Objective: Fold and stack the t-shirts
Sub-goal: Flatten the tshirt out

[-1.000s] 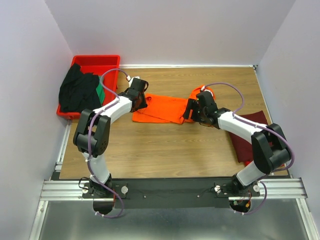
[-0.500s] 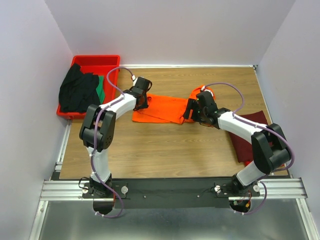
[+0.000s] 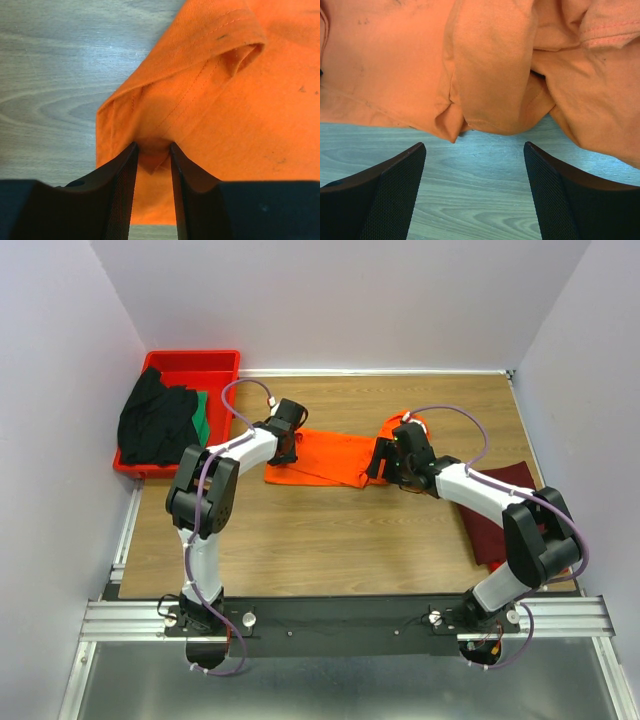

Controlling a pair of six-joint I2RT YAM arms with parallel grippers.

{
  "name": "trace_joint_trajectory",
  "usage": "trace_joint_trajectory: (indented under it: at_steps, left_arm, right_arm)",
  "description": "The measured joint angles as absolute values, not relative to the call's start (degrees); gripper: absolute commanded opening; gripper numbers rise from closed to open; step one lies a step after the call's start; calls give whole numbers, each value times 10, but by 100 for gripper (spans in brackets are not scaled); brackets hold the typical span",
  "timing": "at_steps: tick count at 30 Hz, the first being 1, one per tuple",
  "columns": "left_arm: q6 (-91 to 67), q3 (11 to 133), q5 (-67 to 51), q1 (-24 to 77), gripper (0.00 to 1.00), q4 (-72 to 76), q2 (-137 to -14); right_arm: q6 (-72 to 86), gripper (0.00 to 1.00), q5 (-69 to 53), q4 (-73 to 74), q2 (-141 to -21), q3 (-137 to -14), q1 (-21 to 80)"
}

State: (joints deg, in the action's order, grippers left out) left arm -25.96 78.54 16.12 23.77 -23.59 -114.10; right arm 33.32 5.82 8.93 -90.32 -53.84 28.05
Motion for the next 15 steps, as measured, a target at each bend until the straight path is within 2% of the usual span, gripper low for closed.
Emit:
trace_joint_trajectory:
  at_steps: [2,4,5,7,8,11,15]
  left_arm:
    - [-259,791,163,238,39,-237,-1144]
    - [-259,792,165,238,34,-238,-1145]
    - [-260,792,165,238,30,-238,-1145]
    - [-259,793,168,238,14,-239,-1145]
    - [-261,793,169,238,14,-240,-1145]
    - [-256,795,174,237,3,-245,-1145]
    - [-255,805,175,237,0,-256,-1144]
  right_arm:
    - [333,86,58,89,-903,-538,281]
    - [333,86,58,89,-903,-537,281]
    - [333,86,59,89,-903,-536,281]
    - [332,86,59,89,-903,-535,281]
    - [332,86,60,88,-902,-534,281]
    - [331,86,62,88,-901,-533,281]
    - [331,86,63,88,-899,-533,281]
